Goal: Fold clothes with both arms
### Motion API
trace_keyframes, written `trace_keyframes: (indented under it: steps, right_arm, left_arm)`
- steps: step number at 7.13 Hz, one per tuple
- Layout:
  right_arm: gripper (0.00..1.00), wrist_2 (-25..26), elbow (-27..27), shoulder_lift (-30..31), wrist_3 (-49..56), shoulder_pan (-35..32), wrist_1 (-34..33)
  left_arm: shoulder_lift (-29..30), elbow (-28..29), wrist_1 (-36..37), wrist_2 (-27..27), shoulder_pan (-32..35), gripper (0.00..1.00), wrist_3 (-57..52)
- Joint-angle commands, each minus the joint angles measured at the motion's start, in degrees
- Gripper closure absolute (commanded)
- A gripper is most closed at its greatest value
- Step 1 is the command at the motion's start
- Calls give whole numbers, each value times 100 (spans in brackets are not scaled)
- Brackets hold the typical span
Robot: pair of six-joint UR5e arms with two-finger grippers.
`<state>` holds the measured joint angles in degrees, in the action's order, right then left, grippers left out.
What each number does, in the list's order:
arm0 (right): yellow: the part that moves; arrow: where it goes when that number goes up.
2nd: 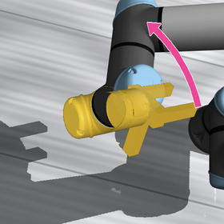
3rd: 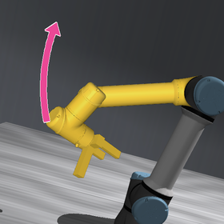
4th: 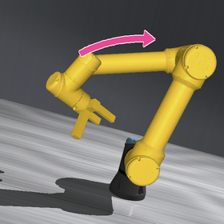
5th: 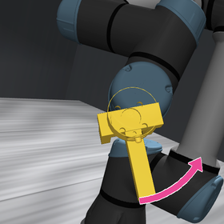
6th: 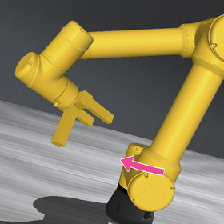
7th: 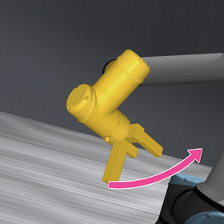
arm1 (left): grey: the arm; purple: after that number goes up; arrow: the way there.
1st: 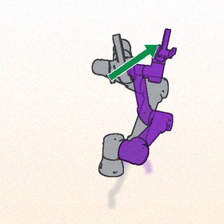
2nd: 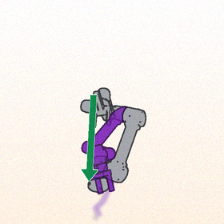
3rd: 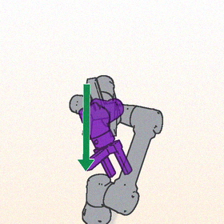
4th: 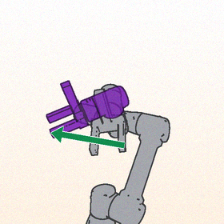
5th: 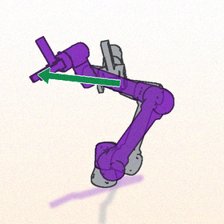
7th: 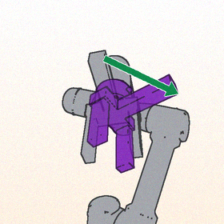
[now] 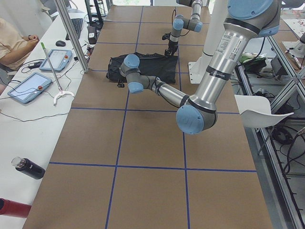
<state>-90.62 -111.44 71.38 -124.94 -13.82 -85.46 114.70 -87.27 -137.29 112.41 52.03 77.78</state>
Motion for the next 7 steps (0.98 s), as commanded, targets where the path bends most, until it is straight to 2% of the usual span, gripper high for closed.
trace_keyframes:
  steps: [1,2,3,7]
  right_arm:
    - [41,18,17,-10,-65,29,3]
    - [65,18,8,-19,-83,29,3]
    - [100,18,8,-28,-309,20,3]
    - [100,-8,-44,-63,-435,-111,3]
  left_arm:
    - [0,-1,1,0,0,41,0]
    - [0,-9,1,0,0,41,0]
    - [0,-9,1,0,9,41,0]
    - [0,-45,1,18,9,41,0]
